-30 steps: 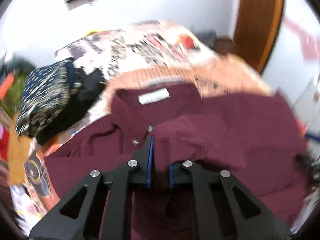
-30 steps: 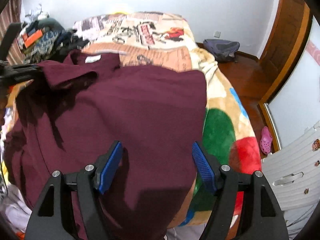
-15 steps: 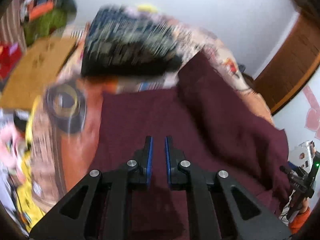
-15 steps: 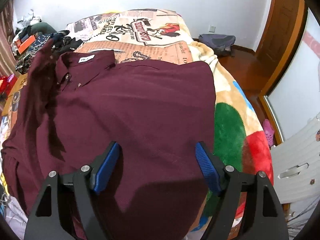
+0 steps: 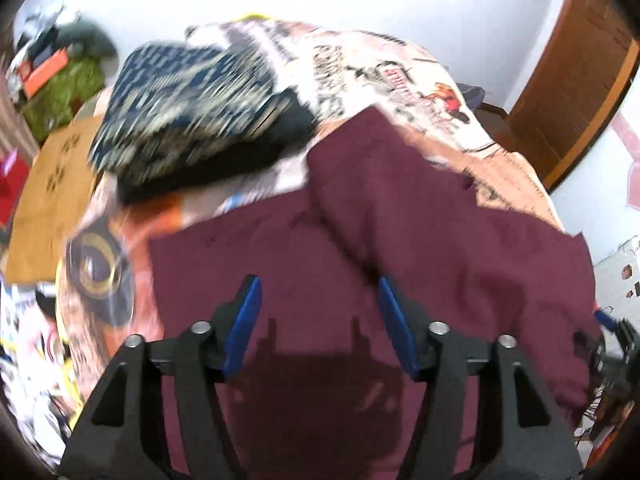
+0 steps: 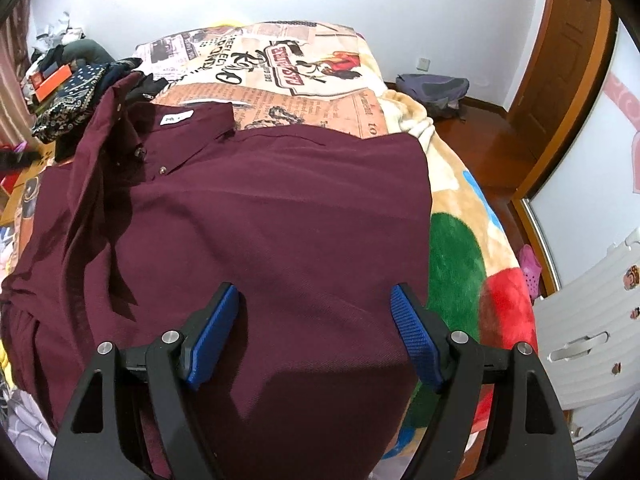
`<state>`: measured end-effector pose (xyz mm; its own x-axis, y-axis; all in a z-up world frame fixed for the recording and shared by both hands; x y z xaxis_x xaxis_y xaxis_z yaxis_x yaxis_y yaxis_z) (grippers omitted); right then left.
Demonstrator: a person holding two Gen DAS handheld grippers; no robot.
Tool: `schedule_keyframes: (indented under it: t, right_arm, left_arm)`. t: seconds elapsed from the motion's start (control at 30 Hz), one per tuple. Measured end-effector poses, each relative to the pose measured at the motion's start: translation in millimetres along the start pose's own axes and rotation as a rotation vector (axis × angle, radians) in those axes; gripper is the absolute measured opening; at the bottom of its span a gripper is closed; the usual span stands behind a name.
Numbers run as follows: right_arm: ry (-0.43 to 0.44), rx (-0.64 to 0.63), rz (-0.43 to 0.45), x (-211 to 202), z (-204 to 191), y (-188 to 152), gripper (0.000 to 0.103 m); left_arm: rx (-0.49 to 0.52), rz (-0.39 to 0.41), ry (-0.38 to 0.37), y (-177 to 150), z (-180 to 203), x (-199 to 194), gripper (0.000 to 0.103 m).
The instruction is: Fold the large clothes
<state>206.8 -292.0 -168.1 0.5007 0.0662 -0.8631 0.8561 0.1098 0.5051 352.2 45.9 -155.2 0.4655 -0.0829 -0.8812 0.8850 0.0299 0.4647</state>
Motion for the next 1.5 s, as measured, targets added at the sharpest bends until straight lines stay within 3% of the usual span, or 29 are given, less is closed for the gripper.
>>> schedule_keyframes:
  t: [0.07,0.13,0.23,0.37,0.4,0.47,0.53,0.63,0.87,1.03,1.13,1.23,1.33,1.4,1.5]
  right_arm:
    - [-0.004,-0.008,0.016,-4,1,0,0.075]
    - [0.001,-0.005,0.028,-6,4,0,0.075]
    - [0.013,0.017,0.036,-7,10,-1,0.075]
    - [0.018,0.059,0.031,-4,22,-2,0.075]
    - [0.013,0.068,0.028,-4,24,-3,0.075]
    - [0.008,0.079,0.024,-2,28,-4,0.075]
    - [0.013,0.085,0.026,-4,30,-5,0.075]
    - [0.007,0.085,0.037,-7,34,-4,0.075]
    - [0.000,0.090,0.057,-11,36,-1,0.075]
    - [-0.004,0.100,0.053,-10,33,0,0.075]
    - [-0.015,0.100,0.052,-10,31,-2,0.075]
    - [-0.028,0.098,0.043,-10,28,-4,0.075]
    - [-0.038,0.099,0.031,-9,25,-7,0.075]
    - [-0.044,0.103,0.022,-9,24,-10,0.075]
    - [-0.049,0.115,0.009,-9,24,-14,0.075]
  left_arm:
    - [-0.003,0.019,0.018,20,16,0,0.082]
    - [0.004,0.036,0.032,42,33,6,0.087]
    - [0.029,0.020,0.067,65,53,24,0.088]
    - [0.030,-0.027,0.172,81,65,67,0.086]
    - [0.027,-0.035,0.181,82,64,76,0.081]
    - [0.024,-0.057,0.171,80,59,92,0.031]
    - [0.010,-0.077,0.139,76,55,96,0.012]
    - [0.011,-0.017,0.104,66,46,78,0.004]
    - [0.034,0.114,0.037,28,10,-2,0.002]
    - [-0.020,0.125,0.000,-18,-32,-27,0.002]
    - [-0.049,0.090,-0.013,-49,-54,-20,0.003]
    - [-0.107,0.000,-0.031,-81,-78,5,0.010]
    - [-0.194,-0.085,-0.110,-107,-99,30,0.014]
    - [-0.244,-0.102,-0.166,-118,-108,38,0.017]
    - [-0.316,-0.073,-0.171,-129,-121,41,0.038]
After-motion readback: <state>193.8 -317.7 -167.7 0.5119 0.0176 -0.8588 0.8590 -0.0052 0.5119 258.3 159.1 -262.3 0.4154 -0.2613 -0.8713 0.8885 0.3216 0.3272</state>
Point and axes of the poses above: each gripper's, at about its wrist camera, not at the fingertips, and x roughly the way its jaws point, z to its right, y to its top, the point moved 2 cm from there along x, roughly the way its jaws point, and after that the axes turned 5 degrees about -z, right-handed, at the moved point
